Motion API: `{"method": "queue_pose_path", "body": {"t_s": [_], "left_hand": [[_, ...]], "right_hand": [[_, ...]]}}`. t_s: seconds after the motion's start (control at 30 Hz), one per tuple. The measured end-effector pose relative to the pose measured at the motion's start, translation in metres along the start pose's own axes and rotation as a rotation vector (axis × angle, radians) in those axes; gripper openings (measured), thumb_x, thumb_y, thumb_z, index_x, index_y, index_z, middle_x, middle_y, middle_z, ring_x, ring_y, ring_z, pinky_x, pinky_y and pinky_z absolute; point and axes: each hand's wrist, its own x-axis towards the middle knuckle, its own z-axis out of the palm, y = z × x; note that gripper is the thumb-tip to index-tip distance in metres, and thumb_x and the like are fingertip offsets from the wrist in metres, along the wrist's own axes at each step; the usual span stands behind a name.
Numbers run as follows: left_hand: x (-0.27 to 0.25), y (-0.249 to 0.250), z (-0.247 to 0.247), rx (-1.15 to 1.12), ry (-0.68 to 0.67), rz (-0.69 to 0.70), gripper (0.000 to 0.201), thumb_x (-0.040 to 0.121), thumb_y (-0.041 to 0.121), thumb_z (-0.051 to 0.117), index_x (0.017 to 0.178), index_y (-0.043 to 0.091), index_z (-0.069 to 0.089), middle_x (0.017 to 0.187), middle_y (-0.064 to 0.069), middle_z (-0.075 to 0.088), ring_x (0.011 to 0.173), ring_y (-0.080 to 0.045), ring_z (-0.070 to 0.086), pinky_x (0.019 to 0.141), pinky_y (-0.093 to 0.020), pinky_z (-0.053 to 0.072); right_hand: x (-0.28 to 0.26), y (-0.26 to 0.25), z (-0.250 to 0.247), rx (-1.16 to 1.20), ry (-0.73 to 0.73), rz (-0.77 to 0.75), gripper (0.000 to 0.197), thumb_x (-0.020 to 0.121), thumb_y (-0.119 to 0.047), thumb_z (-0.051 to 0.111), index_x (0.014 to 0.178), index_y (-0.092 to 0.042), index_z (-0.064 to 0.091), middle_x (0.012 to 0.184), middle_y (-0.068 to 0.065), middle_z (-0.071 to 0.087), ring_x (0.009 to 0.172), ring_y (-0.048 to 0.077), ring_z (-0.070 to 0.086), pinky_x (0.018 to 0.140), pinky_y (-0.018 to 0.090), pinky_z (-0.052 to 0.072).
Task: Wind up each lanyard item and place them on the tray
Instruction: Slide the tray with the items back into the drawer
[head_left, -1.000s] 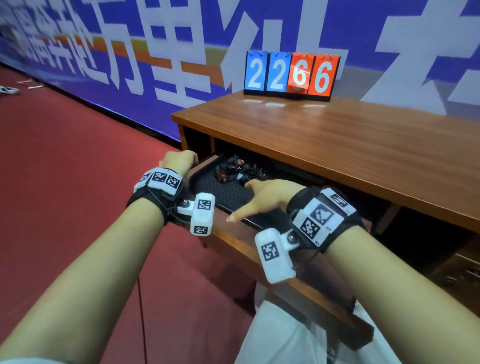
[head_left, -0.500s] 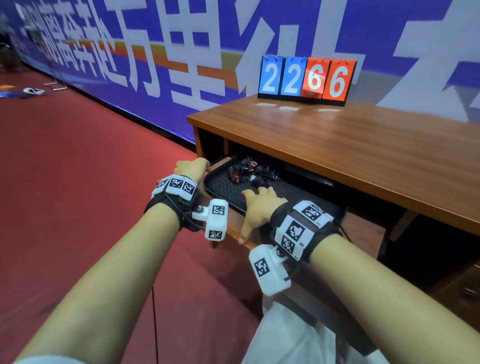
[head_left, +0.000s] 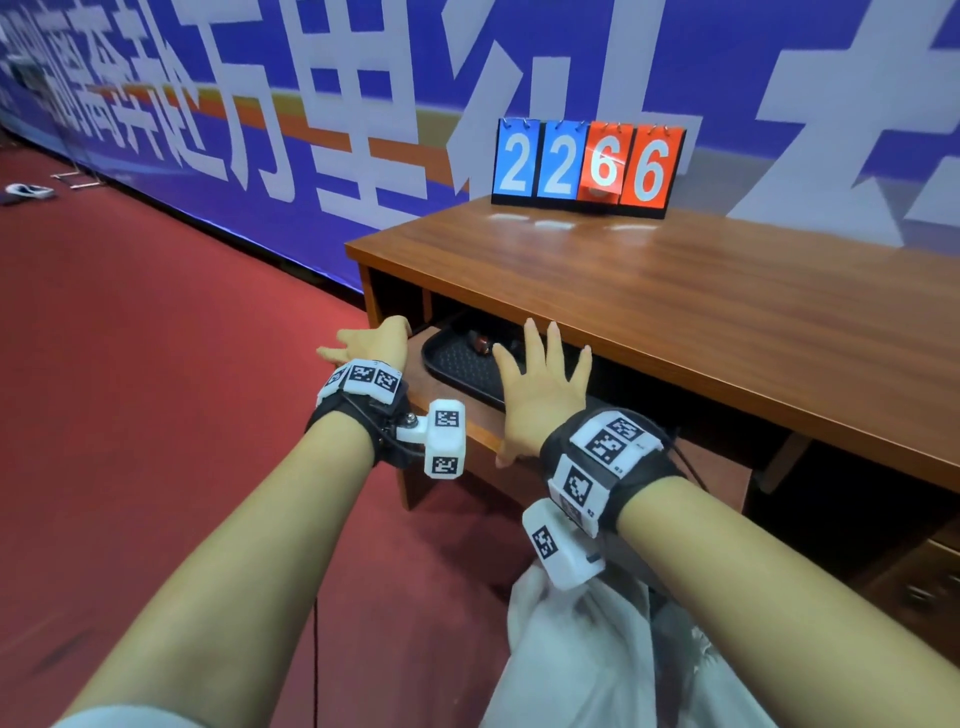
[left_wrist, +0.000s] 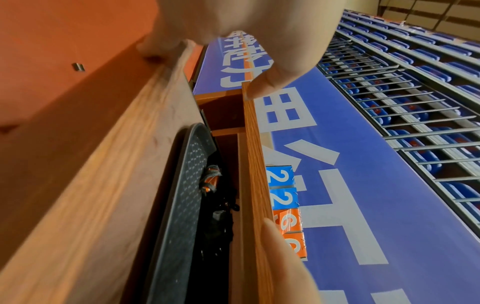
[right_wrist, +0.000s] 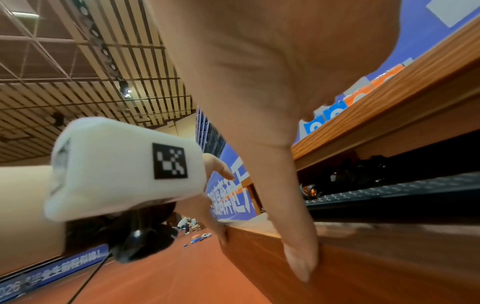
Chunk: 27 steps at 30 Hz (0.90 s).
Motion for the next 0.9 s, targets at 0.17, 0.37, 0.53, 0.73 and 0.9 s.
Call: {"method": "queue_pose_path", "body": {"t_s": [0.17, 0.37, 0.53, 0.73, 0.9], "left_hand": [[0.055, -0.010, 0.057, -0.169, 0.019, -0.089, 0.110, 0.036, 0.040, 0.063, 0.139, 0.019, 0.029, 0.136, -0.021, 0.046, 0.118, -0.046, 0.051, 0.095, -0.059, 0.044], [-0.001, 0.017, 0.065, -0.245, -0.036, -0.128, 0.086, 0.086, 0.024, 0.065, 0.154, 0.014, 0.013, 0.151, -0.022, 0.033, 0.131, -0.044, 0.043, 0.102, -0.057, 0.043], [0.005, 0.014, 0.089, -0.337, -0.097, -0.156, 0.067, 0.094, 0.029, 0.056, 0.149, 0.012, 0.021, 0.146, -0.021, 0.038, 0.129, -0.044, 0.043, 0.104, -0.055, 0.041], [0.002, 0.004, 0.113, -0.552, -0.244, -0.268, 0.066, 0.099, 0.046, 0.046, 0.154, 0.021, 0.019, 0.156, -0.011, 0.024, 0.139, -0.044, 0.029, 0.104, -0.064, 0.041], [0.001, 0.002, 0.129, -0.636, -0.312, -0.260, 0.066, 0.100, 0.053, 0.041, 0.157, 0.027, 0.019, 0.162, -0.008, 0.018, 0.145, -0.042, 0.023, 0.106, -0.064, 0.039]], "right_hand": [[0.015, 0.025, 0.001, 0.073, 0.001, 0.108, 0.143, 0.058, -0.054, 0.087, 0.154, -0.027, -0.014, 0.158, 0.017, -0.029, 0.145, 0.038, -0.027, 0.112, 0.069, -0.006], [0.029, 0.036, 0.009, 0.091, 0.138, 0.144, 0.135, 0.064, -0.044, 0.087, 0.155, -0.023, -0.010, 0.162, 0.014, -0.005, 0.150, 0.033, -0.007, 0.113, 0.066, -0.003], [0.037, 0.041, 0.019, 0.057, 0.377, 0.150, 0.108, 0.071, -0.021, 0.079, 0.154, -0.011, 0.010, 0.150, 0.010, 0.028, 0.139, 0.031, 0.026, 0.115, 0.051, 0.018], [0.042, 0.059, 0.026, -0.028, 0.563, 0.071, 0.084, 0.062, -0.003, 0.069, 0.140, -0.015, 0.040, 0.125, 0.009, 0.046, 0.110, 0.031, 0.046, 0.095, 0.041, 0.036], [0.048, 0.067, 0.032, -0.059, 0.647, 0.059, 0.085, 0.050, -0.002, 0.048, 0.134, -0.017, 0.049, 0.112, 0.008, 0.051, 0.098, 0.029, 0.048, 0.087, 0.039, 0.038]]}}
